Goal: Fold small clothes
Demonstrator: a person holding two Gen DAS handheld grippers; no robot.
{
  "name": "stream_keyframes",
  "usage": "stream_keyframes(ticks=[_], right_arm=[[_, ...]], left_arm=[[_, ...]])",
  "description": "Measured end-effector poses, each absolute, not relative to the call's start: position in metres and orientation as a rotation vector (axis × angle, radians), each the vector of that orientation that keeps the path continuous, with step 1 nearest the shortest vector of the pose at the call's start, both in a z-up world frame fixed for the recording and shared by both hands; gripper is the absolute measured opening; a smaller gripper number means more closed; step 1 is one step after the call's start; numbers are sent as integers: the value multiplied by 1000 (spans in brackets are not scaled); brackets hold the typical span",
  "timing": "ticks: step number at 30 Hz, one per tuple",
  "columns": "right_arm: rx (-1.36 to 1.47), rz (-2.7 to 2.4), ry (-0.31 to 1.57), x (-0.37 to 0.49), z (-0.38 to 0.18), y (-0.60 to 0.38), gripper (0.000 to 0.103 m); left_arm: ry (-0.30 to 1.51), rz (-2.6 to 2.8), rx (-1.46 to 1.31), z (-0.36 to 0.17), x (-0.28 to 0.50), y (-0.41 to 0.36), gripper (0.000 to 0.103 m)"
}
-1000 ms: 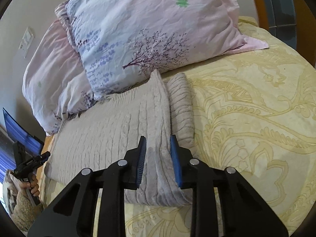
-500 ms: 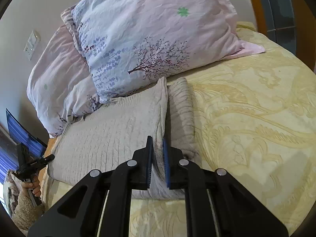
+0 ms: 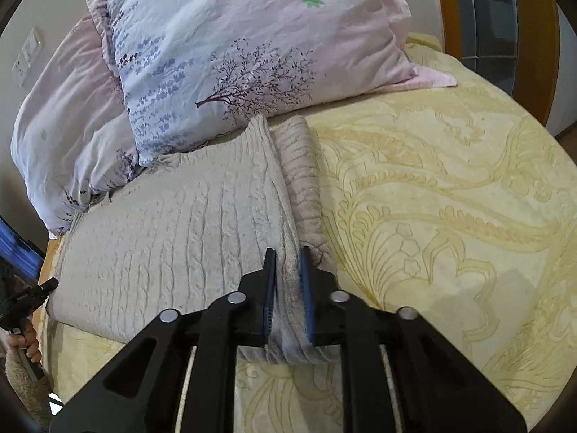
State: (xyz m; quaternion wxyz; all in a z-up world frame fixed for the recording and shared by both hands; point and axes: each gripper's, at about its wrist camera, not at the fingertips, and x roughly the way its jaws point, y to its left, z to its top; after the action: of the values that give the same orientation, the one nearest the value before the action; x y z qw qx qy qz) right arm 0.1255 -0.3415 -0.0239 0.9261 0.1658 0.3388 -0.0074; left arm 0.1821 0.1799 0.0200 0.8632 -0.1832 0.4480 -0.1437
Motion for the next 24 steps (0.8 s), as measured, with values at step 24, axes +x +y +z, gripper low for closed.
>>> stream_keyframes(ticks=[24], right_arm=[[175,22,740,164,-21,-271,62]], left_arm=[[885,-347,-380,31,184,151,60]])
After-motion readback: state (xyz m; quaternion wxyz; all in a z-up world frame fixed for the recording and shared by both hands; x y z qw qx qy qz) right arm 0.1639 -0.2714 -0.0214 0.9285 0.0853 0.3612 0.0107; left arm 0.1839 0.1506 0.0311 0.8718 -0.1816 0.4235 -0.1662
